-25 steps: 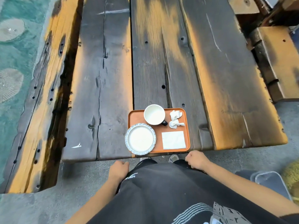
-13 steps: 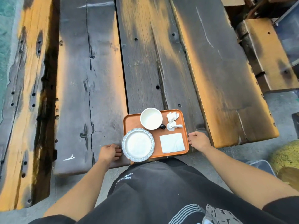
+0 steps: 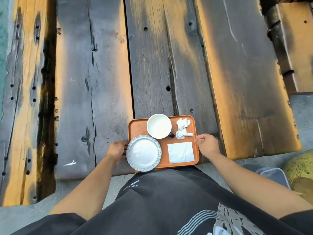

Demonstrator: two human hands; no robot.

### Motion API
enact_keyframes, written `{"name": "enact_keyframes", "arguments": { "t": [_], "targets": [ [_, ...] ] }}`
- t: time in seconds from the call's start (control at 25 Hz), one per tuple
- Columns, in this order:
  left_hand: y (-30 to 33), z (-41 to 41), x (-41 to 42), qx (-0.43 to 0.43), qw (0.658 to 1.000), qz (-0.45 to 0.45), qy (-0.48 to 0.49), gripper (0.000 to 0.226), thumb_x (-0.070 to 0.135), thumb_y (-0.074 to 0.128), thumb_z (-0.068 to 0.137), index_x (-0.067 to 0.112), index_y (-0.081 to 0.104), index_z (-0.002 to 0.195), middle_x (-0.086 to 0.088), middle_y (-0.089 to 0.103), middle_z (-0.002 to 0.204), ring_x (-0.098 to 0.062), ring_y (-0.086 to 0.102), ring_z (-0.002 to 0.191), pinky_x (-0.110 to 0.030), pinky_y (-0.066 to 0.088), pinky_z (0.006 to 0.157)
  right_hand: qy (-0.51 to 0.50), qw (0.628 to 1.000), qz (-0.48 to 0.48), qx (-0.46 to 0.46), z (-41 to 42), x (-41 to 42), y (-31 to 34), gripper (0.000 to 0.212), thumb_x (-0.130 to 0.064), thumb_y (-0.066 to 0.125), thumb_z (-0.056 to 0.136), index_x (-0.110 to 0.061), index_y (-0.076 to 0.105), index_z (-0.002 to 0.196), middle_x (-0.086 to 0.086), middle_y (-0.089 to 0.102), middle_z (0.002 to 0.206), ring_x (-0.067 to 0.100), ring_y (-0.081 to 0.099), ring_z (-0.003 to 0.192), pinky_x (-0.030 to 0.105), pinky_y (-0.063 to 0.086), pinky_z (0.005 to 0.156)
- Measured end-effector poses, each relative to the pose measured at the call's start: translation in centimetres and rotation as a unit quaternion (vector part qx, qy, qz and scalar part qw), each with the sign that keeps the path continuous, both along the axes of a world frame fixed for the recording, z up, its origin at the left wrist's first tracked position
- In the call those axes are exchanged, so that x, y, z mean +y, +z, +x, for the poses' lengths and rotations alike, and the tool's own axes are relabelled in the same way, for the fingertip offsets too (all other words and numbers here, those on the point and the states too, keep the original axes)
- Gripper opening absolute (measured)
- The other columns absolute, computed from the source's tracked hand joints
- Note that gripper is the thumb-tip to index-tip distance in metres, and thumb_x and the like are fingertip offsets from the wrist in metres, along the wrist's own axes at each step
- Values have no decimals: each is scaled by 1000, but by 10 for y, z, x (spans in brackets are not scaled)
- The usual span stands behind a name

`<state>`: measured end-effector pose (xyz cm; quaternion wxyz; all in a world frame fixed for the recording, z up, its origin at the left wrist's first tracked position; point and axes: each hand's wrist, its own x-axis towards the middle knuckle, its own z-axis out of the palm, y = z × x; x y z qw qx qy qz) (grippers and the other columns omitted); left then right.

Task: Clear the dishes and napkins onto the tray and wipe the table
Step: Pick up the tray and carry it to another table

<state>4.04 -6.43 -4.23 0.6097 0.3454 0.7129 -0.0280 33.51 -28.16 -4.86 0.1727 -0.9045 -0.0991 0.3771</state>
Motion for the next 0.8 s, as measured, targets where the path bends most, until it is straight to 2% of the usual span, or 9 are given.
{"name": "enact_keyframes", "arguments": {
  "t": [0.16, 0.2, 0.48, 0.6, 0.8],
  "targets": [
    [-9, 3, -4, 12, 1000, 18, 8, 29, 10, 53, 101, 5, 70, 79, -4, 68, 62, -25, 59, 66, -36, 50, 70, 25, 1000, -18, -3, 2, 1, -2, 7, -22, 65, 95, -17, 69, 98, 4, 76, 97, 22, 72, 89, 41, 63, 79],
    [-10, 3, -4, 16, 1000, 21, 10, 29, 9, 53, 101, 6, 70, 78, -3, 68, 61, -25, 59, 66, -37, 49, 72, 32, 999, -21, -4, 1, 2, -1, 6, -21, 64, 95, -18, 68, 98, 4, 76, 97, 22, 72, 89, 42, 63, 79],
    [-14, 2, -7, 20, 999, 42, 15, 23, 6, 53, 100, 3, 76, 96, -16, 76, 101, -33, 71, 97, -48, 58, 94, 100, 994, -27, -39, -3, 3, -1, 7, -13, 57, 96, -17, 62, 92, 6, 70, 100, 24, 68, 92, 43, 60, 81],
    [-10, 3, -10, 13, 999, 40, 19, 27, 6, 53, 100, 8, 76, 86, -14, 78, 94, -34, 72, 95, -52, 60, 94, 100, 994, -11, -52, -3, 4, 0, 8, -11, 59, 95, -16, 62, 90, 6, 70, 99, 22, 68, 90, 44, 60, 81],
    [-10, -7, -11, 10, 999, 28, 34, 25, 11, 57, 98, 11, 76, 83, -12, 78, 91, -35, 73, 97, -57, 59, 95, 106, 992, 8, -70, -10, 2, 5, 6, -12, 61, 96, -16, 62, 91, 4, 67, 100, 20, 66, 90, 40, 59, 80]
  ]
}}
